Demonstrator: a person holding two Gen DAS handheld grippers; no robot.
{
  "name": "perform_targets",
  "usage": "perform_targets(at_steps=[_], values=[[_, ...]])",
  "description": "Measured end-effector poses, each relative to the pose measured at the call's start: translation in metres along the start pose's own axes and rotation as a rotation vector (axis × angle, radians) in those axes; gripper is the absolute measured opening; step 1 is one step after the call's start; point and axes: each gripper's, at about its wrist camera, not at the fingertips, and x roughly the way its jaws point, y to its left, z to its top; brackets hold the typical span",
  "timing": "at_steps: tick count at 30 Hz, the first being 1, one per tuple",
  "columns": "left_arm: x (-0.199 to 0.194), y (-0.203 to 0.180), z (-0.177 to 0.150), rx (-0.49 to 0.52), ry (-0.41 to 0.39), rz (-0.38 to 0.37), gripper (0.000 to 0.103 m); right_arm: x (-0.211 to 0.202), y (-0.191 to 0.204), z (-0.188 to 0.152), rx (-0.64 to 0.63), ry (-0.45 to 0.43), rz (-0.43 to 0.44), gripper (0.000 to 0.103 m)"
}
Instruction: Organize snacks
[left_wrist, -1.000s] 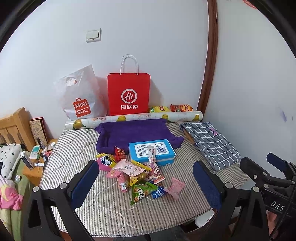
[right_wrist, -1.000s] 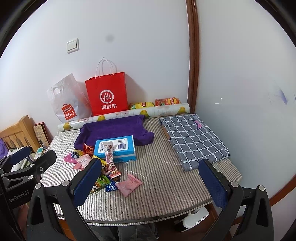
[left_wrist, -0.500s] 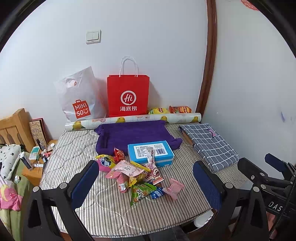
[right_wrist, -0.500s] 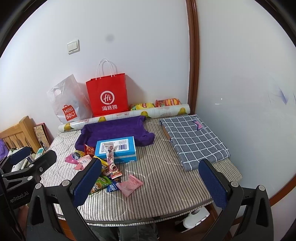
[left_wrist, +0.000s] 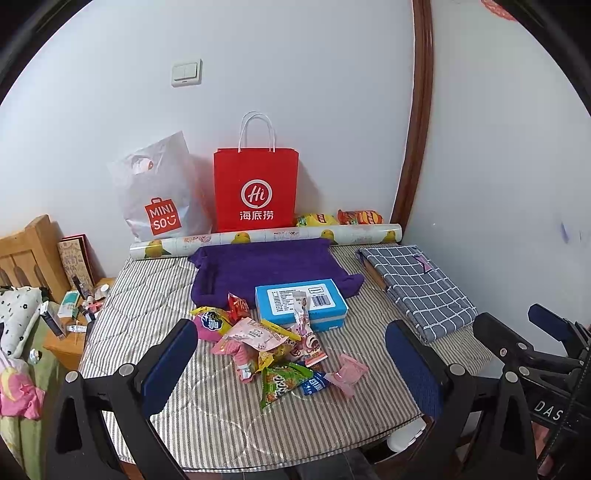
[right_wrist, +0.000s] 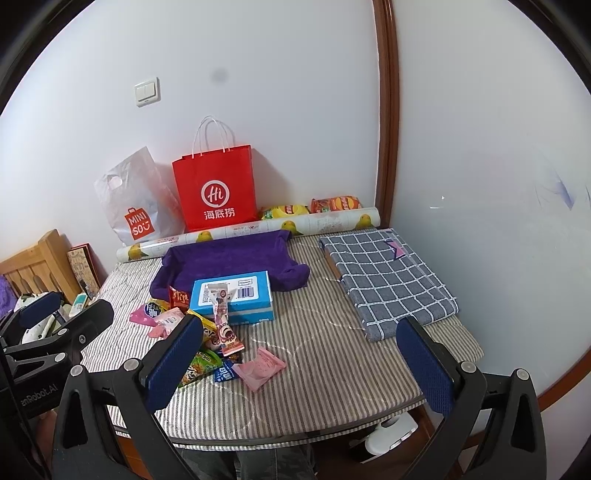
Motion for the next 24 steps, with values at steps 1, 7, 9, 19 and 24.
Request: perform_targets(at_steps=[1, 7, 9, 19, 24], values=[[-0.0002, 0.0001, 0.0001, 0.000, 0.000, 0.000, 0.103, -0.0002, 0.0001, 0.0000, 0.000, 0.000, 0.000, 0.103], [0.0000, -0.0002, 0.0006, -0.002, 0.000, -0.001, 0.103, -0.0005, 0.0001, -0.0001, -0.001, -0.003, 0.001, 0.103], [-0.0009, 0.0002, -0.0002, -0.003, -0.001, -0.002, 0.103, -0.0010, 0.0006, -0.0005, -0.002, -0.004, 0.000, 0.103], [-0.0012, -0.0002, 0.0002, -0.004, -0.005, -0.002, 0.103, -0.0009, 0.0023, 0.0004, -0.006, -0.005, 0.004, 0.103], [-0.0007, 0.0002, 0.0006, -0.013, -0.001, -0.006, 0.102, -0.0004, 0.0054, -0.0001, -0.010, -0.003, 0.011, 0.103]])
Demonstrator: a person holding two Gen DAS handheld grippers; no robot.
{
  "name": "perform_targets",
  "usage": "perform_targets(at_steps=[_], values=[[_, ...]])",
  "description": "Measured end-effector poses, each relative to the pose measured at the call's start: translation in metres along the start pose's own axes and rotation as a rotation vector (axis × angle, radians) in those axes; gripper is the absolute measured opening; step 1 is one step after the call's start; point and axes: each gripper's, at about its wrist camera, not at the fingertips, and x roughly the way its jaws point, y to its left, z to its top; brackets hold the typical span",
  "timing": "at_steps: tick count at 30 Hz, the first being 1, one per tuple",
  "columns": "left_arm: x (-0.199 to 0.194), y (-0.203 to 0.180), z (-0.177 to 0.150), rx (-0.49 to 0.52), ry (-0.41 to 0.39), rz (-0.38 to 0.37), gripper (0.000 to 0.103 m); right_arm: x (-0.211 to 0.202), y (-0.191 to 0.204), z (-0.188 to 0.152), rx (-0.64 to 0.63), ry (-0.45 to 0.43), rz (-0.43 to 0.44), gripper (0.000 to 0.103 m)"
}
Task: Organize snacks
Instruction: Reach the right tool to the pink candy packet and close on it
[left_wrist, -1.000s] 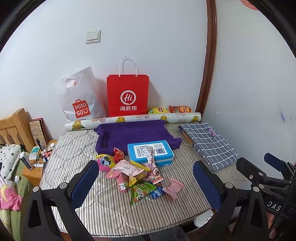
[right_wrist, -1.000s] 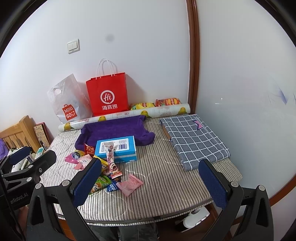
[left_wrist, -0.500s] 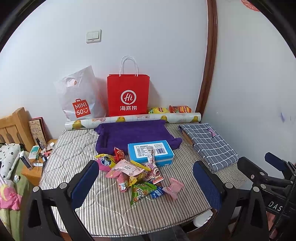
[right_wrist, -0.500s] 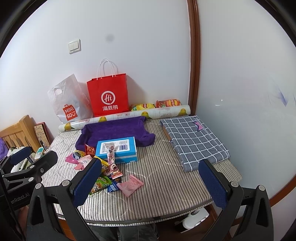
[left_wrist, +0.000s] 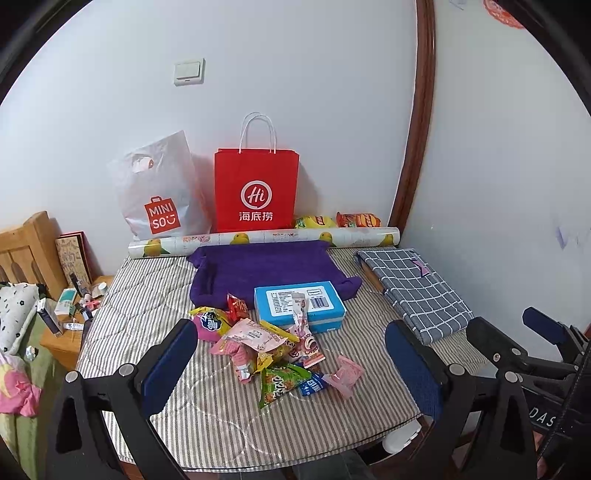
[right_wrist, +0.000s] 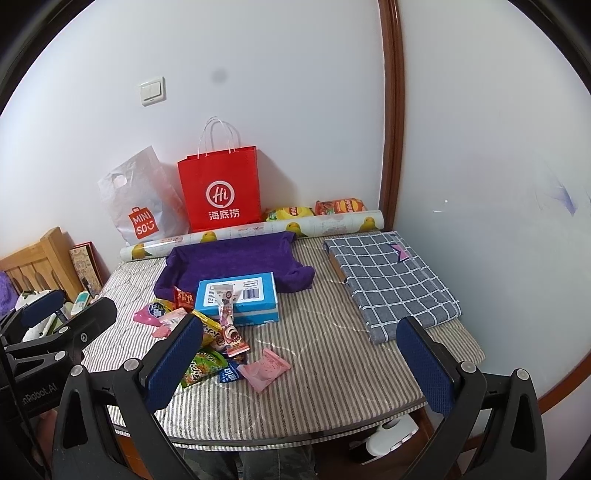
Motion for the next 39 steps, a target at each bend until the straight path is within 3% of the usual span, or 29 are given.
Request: perform_targets(at_steps=[15, 19, 29, 35, 39], values=[[0.014, 0.016, 0.000, -0.008, 0.017, 0.007, 0.102, 0.006, 0.007, -0.004, -0.012, 0.001, 0.022, 0.103], [0.029, 0.024, -0.003, -0.013, 0.043, 0.019, 0.102, 0.023, 0.013, -0.009, -0.035, 0.023, 0.016, 0.103], [0.075, 0.064, -0.011, -0.054, 0.124, 0.047, 0.102, 0.080, 0.022, -0.026, -0.076, 0.105, 0.091, 0.103], [0.113, 0.092, -0.025, -0.110, 0.195, 0.066, 0.101, 0.118, 0.015, -0.040, -0.043, 0.141, 0.098, 0.103], [0.133, 0.105, -0.038, -0.138, 0.225, 0.079, 0.100, 0.148, 0.006, -0.054, 0.004, 0.216, 0.133, 0.103]])
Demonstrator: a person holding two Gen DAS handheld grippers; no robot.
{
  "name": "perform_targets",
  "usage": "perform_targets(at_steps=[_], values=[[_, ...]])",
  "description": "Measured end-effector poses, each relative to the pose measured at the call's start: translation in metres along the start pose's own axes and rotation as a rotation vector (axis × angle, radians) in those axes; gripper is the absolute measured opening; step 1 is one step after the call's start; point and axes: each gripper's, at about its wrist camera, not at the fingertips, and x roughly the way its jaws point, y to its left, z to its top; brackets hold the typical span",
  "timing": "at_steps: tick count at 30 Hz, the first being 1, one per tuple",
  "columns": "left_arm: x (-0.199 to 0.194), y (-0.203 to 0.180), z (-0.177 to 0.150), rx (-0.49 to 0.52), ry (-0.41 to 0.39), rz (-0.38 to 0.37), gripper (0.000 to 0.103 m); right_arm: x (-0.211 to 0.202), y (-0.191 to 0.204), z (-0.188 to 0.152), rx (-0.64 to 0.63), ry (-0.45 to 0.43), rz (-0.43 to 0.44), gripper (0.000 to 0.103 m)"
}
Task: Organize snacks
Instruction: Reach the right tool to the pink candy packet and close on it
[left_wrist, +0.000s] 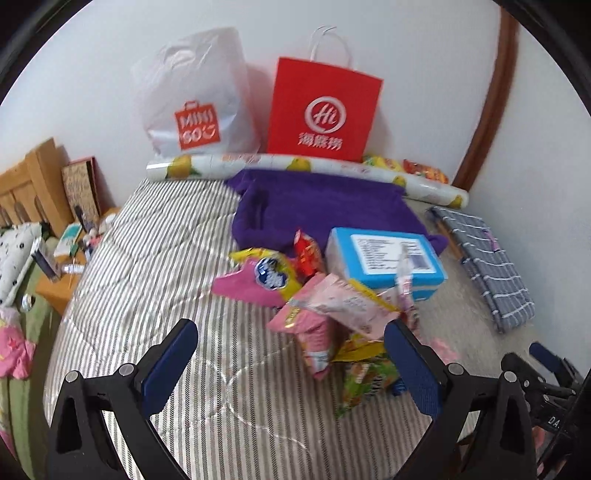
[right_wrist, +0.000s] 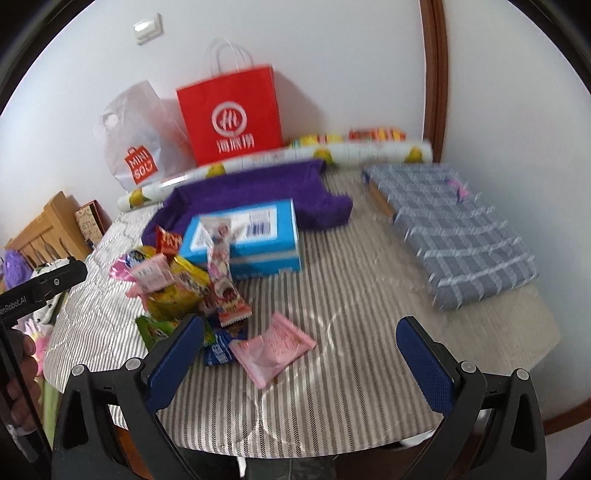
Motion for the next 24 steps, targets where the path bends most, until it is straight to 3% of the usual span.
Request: perform_targets(at_steps=[7, 17, 24], values=[[0.022, 0.008, -0.006, -0.023, 0.034, -0.023, 0.100, 0.036, 0.002, -0.018, -0.002, 0.072, 0.099, 0.103], [0.036, 0.018, -0.005, -0.035, 0.043, -0.048, 0.100, 0.075, 0.032, -0.034, -0.132, 0.152, 0.091, 0.103], [0.040, 0.026, -0.010, -0.029, 0.039, -0.064, 0.100, 0.101, 0.034, -0.041, -0.135, 0.214, 0.064, 0.100]])
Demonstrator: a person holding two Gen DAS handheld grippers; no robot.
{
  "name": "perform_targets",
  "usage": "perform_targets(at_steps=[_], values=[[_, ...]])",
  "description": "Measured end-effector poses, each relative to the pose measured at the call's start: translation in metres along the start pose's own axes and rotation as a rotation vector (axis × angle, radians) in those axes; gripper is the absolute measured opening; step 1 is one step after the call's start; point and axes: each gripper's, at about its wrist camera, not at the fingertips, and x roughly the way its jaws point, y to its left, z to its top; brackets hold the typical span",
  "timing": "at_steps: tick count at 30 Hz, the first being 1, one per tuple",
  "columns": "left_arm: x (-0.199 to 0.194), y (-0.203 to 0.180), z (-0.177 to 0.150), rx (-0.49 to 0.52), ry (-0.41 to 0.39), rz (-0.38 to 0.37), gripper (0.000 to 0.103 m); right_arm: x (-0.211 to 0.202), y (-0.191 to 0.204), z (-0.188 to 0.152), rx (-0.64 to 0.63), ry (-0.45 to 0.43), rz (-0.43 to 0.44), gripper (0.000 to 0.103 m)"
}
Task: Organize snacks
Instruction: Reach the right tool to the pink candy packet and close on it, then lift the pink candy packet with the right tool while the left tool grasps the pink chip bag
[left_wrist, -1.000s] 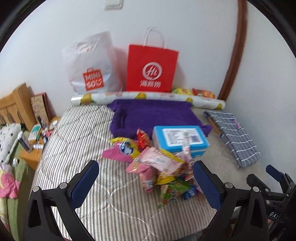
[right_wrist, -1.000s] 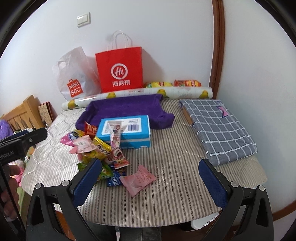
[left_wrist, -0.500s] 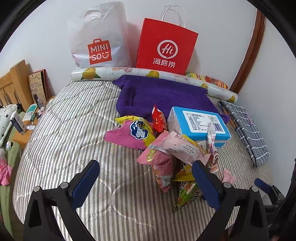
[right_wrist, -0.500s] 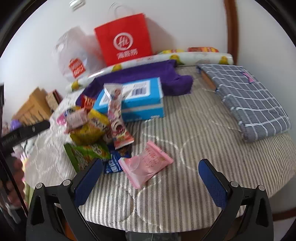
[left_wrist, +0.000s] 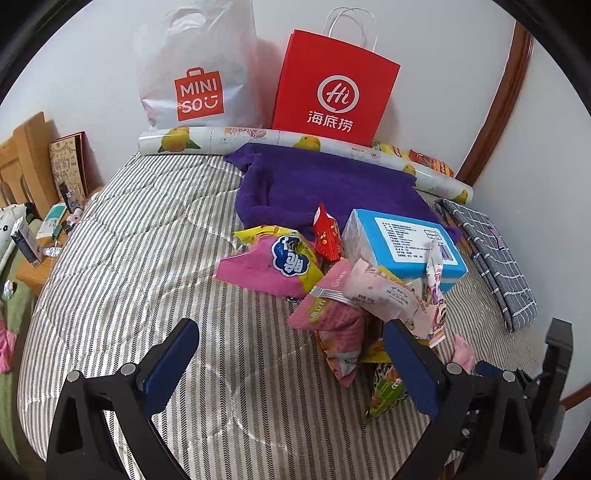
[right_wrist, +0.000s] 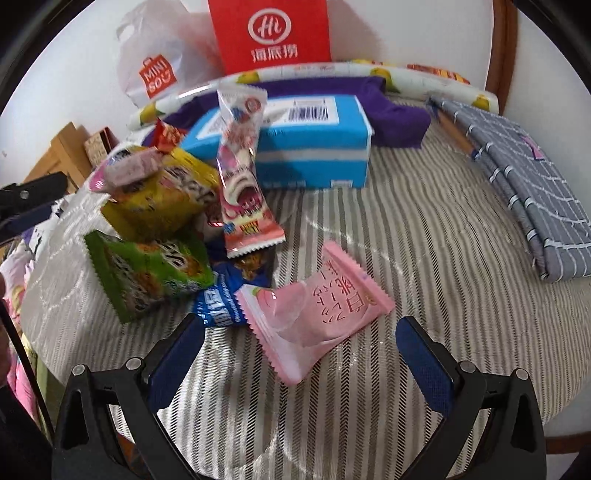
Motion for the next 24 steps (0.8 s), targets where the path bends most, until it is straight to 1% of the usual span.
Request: perform_targets(at_steps=[2, 3, 6, 8, 10, 11, 13, 17, 18, 19, 22, 24], values=[[0.002, 0.002, -0.002, 0.000, 0.003, -0.005, 0.100, 0.006, -0.001, -0.001, -0.002, 0.009, -0.006, 0.100], [0.003, 0.002, -0.003, 0.000, 0.005, -0.008, 0.100, 0.005, 0.000, -0.001, -0.007, -0.009, -0.011, 0.099], [0.006, 0.004, -0.005, -0.001, 0.015, -0.019, 0.100, 0.005, 0.000, -0.001, -0.008, -0.022, -0.009, 0.098], [0.008, 0.004, -0.006, 0.002, 0.018, -0.024, 0.100, 0.005, 0.001, -0.002, -0.014, -0.035, -0.005, 0.095], [0.010, 0.005, -0.007, 0.004, 0.023, -0.027, 0.100, 0.003, 0.004, -0.003, -0.027, -0.048, 0.004, 0.088], [0.011, 0.005, -0.007, 0.005, 0.024, -0.028, 0.100, 0.003, 0.006, -0.003, -0.033, -0.050, 0.005, 0.086], [0.011, 0.006, -0.007, 0.005, 0.022, -0.031, 0.100, 0.002, 0.009, -0.002, -0.049, -0.054, 0.017, 0.075], [0.010, 0.009, -0.006, -0.002, 0.019, -0.035, 0.100, 0.000, 0.014, -0.001, -0.069, -0.065, 0.007, 0.060], [0.009, 0.010, -0.006, -0.004, 0.020, -0.036, 0.100, 0.000, 0.013, 0.000, -0.069, -0.072, -0.002, 0.050], [0.009, 0.011, -0.007, -0.006, 0.020, -0.037, 0.100, -0.001, 0.011, 0.000, -0.060, -0.074, 0.005, 0.046], [0.008, 0.012, -0.007, -0.007, 0.018, -0.038, 0.100, -0.001, 0.002, 0.003, -0.009, -0.067, 0.040, 0.045], [0.007, 0.013, -0.007, -0.008, 0.017, -0.035, 0.100, -0.001, -0.001, 0.004, 0.006, -0.072, 0.042, 0.043]])
